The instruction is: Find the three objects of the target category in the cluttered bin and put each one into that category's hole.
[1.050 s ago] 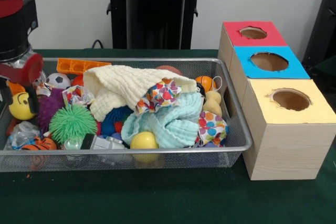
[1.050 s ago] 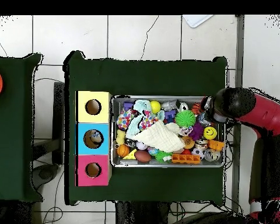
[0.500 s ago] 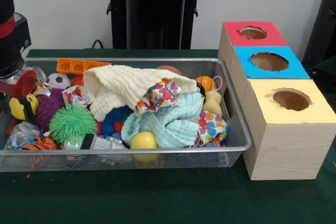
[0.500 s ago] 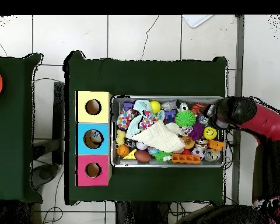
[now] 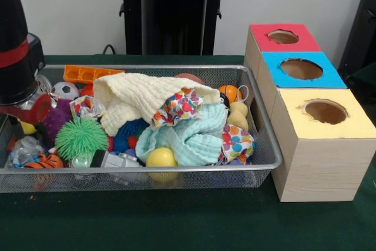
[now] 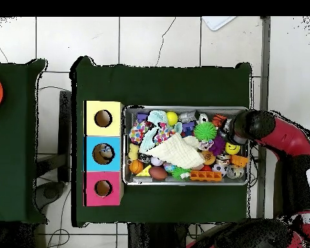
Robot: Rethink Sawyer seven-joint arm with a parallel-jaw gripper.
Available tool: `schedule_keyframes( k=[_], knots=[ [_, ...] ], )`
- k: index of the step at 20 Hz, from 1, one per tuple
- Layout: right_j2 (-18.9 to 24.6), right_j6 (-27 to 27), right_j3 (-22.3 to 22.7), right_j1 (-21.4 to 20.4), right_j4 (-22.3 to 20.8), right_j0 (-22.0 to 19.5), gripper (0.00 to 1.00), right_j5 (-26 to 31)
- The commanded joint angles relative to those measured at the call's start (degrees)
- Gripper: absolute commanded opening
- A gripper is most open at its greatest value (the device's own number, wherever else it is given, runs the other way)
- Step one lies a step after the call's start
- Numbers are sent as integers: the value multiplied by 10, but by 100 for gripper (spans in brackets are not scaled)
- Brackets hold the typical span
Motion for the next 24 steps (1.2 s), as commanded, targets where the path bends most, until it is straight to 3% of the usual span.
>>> schedule_keyframes(
  k=[1,7,11,24],
  knots=[
    [20,21,3,32,1,-4,100,-39],
    [23,24,-1,49,0,-2,100,-55],
    [12,20,-29,67,-11,0,100,-48],
    [-5,9,-44,66,-28,4,100,-44]
  ],
)
